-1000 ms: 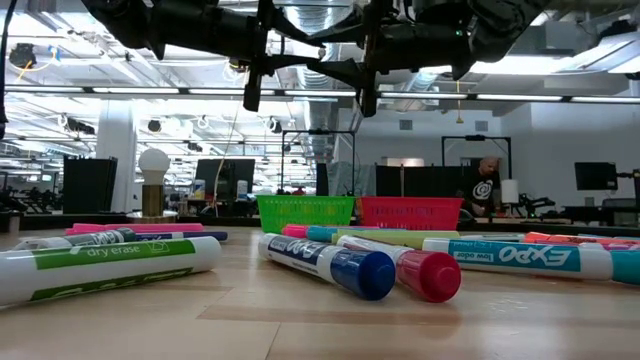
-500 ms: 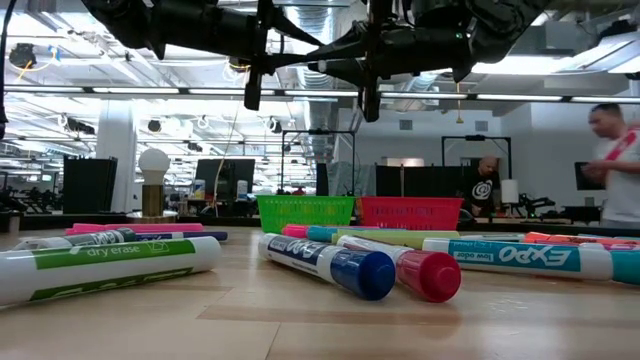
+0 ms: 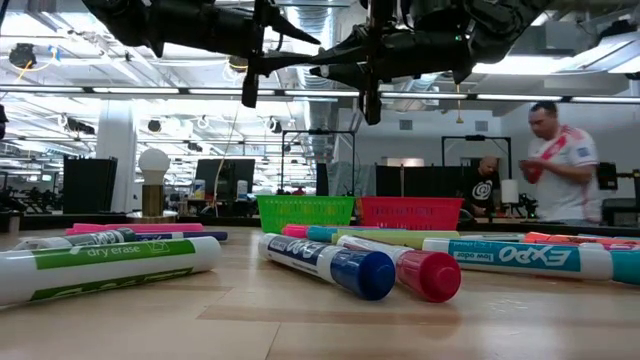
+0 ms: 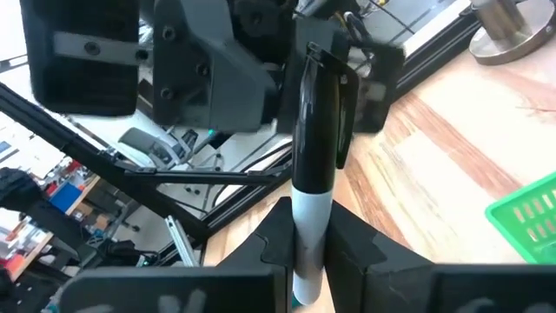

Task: Pick & Place Markers
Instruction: Put the small black highlighter pen into the blue bin

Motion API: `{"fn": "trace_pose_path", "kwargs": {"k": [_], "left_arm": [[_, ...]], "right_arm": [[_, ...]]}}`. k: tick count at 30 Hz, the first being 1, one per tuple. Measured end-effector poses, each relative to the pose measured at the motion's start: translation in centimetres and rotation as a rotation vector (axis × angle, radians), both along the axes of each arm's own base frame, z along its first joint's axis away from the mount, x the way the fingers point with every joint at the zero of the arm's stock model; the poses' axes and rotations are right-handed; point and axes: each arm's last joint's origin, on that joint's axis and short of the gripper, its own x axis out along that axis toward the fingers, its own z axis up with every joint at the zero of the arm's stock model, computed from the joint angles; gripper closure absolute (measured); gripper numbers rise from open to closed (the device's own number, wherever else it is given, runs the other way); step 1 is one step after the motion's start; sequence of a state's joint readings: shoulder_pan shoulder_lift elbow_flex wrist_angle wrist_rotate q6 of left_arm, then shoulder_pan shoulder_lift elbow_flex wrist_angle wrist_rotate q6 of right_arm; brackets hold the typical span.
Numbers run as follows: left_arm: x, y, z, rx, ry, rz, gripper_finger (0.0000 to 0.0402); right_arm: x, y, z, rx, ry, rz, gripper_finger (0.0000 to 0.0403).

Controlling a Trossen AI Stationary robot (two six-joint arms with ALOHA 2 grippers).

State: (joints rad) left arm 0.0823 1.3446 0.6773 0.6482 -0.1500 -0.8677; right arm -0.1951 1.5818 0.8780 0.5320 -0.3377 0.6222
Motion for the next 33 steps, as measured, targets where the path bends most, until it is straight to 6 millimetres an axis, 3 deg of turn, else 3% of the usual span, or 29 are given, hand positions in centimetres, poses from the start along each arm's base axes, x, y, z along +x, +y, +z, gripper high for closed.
{"fn": "trace_pose_path", "kwargs": {"k": [9,13,18,26,33], "left_arm": [[-2.9,2.0,1.1,0.089,0.158,-0.036,0.0298],[-4.8,1.8,1.5,0.126,0.202,-0.038,0.0298],[-7.2,1.2,0.3,0.126,0.2,-0.033,0.0298],[-10.3,0.5,-3.0,0.032,0.205,-0.028,0.0298],[-11.1,0.4,-5.1,-0.031,0.245,-0.022,0.0298]], "right_arm": [[-0.2,-0.5,-0.4,-0.017,0.036,-0.008,0.0375],[-0.4,-1.3,-0.7,-0.021,0.067,-0.029,0.0371],[-1.2,-2.9,-0.6,-0.047,0.105,-0.073,0.0365],[-4.9,-6.1,1.5,-0.152,0.189,-0.22,0.0368],[-9.5,-8.5,3.5,-0.267,0.3,-0.393,0.037]]}}
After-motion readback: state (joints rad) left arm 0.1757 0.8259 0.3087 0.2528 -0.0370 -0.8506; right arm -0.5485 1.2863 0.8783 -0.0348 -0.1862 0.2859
